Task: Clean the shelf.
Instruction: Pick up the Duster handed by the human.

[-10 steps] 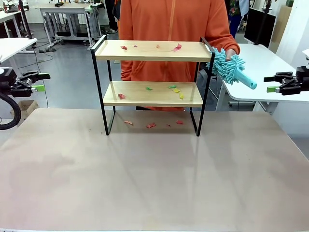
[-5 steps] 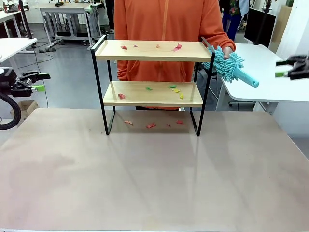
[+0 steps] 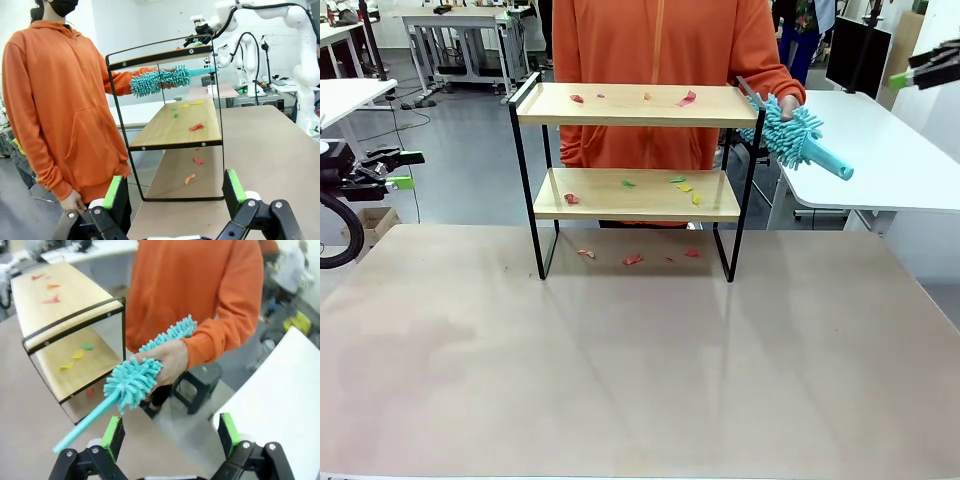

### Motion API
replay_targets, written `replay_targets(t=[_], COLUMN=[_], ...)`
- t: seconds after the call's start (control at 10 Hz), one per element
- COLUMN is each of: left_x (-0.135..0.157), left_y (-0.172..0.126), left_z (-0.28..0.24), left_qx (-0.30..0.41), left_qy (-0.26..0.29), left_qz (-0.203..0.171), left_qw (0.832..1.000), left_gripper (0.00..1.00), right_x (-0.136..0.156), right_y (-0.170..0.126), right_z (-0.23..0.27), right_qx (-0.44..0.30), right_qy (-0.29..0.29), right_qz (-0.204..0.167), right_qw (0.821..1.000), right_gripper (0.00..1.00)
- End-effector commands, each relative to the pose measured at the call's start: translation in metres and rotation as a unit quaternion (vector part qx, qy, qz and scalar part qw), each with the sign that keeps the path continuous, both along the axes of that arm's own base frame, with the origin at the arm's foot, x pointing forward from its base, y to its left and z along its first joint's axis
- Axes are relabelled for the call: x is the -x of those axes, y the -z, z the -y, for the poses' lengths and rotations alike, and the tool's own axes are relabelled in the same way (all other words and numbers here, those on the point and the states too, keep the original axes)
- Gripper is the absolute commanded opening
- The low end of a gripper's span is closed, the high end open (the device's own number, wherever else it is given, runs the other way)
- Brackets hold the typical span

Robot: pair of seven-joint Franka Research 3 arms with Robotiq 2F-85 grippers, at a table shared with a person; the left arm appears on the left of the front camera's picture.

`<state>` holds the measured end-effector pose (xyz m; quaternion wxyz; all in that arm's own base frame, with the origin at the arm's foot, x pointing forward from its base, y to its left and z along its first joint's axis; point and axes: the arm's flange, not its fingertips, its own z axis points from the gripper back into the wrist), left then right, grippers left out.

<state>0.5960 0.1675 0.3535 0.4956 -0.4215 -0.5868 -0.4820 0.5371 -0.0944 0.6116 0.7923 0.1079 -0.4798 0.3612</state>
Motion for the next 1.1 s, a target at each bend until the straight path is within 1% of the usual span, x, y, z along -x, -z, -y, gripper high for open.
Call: replay_targets(t=[0.0, 0.1, 0.2, 0.3, 0.4, 0.7, 0.8, 0.9, 1.0], left_x=[0.001, 0.001, 0.001, 0.001, 0.001, 0.001, 0.001, 0.001, 0.001], left_y=[-0.002, -0.002, -0.002, -0.002, -0.002, -0.002, -0.002, -0.002, -0.002], left_z=[-0.001, -0.001, -0.001, -0.001, -0.001, -0.001, -0.001, -0.001, -0.001], left_qx=[-0.004, -0.004, -0.004, -0.004, -0.004, -0.004, -0.004, -0.004, -0.004], left_qy=[0.002, 0.002, 0.002, 0.002, 0.002, 0.002, 0.002, 0.002, 0.002], left_qz=[0.005, 0.005, 0.005, 0.005, 0.005, 0.005, 0.005, 0.005, 0.005], left_qw=[1.0, 1.0, 1.0, 1.0, 1.0, 1.0, 1.0, 1.0, 1.0], left_gripper=[1.0, 1.0, 1.0, 1.0, 1.0, 1.0, 1.0, 1.0, 1.0], right_x=[0.032, 0.036, 0.029, 0.03, 0.032, 0.032, 0.032, 0.047, 0.054], right_y=[-0.005, -0.01, -0.008, -0.007, -0.006, -0.006, -0.004, -0.009, -0.006], right_z=[-0.05, -0.075, -0.089, -0.086, -0.078, -0.078, -0.082, -0.1, -0.116], right_qx=[0.056, 0.086, 0.107, 0.098, 0.092, 0.092, 0.095, 0.107, 0.119], right_qy=[0.066, 0.08, 0.091, 0.087, 0.075, 0.075, 0.08, 0.119, 0.154], right_qz=[-0.086, -0.085, -0.1, -0.072, -0.061, -0.061, -0.073, -0.08, -0.092], right_qw=[0.993, 0.989, 0.985, 0.989, 0.991, 0.991, 0.99, 0.984, 0.977], right_gripper=[1.0, 1.0, 1.0, 1.0, 1.0, 1.0, 1.0, 1.0, 1.0])
